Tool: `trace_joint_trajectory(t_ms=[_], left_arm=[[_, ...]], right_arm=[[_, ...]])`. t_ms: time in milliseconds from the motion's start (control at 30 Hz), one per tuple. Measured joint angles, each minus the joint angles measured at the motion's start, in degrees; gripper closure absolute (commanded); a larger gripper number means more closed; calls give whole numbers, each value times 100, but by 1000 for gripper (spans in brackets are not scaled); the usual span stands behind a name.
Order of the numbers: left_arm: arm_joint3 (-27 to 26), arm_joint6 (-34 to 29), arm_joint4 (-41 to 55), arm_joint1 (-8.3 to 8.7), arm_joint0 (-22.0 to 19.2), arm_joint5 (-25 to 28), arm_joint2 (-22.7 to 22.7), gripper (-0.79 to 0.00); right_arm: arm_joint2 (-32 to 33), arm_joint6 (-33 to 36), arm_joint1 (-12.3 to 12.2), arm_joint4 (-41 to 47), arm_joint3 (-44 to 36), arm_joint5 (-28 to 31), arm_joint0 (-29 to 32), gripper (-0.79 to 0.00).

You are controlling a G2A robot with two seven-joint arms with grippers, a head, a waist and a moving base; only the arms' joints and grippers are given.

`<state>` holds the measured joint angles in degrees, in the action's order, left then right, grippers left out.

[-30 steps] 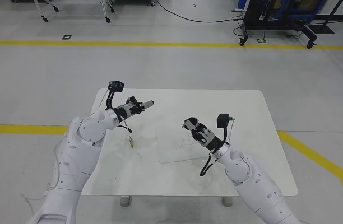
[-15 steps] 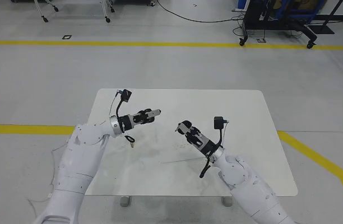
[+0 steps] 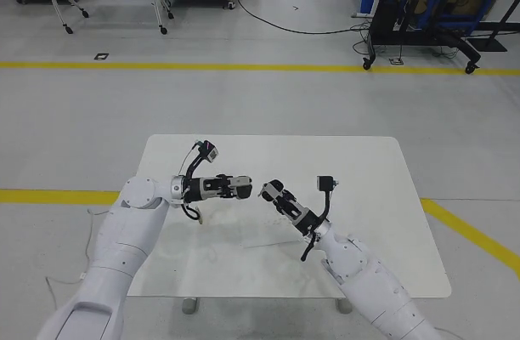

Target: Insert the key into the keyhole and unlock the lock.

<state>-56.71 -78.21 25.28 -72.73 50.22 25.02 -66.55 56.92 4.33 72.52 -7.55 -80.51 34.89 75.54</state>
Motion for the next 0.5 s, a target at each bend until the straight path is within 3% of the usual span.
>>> trace_joint_trajectory(t_ms=[500], left_arm=[[38,24,-192,7,-52,127,294,-280]], right_arm=[[-93,-71,118,-29,213,-34,-154,0]])
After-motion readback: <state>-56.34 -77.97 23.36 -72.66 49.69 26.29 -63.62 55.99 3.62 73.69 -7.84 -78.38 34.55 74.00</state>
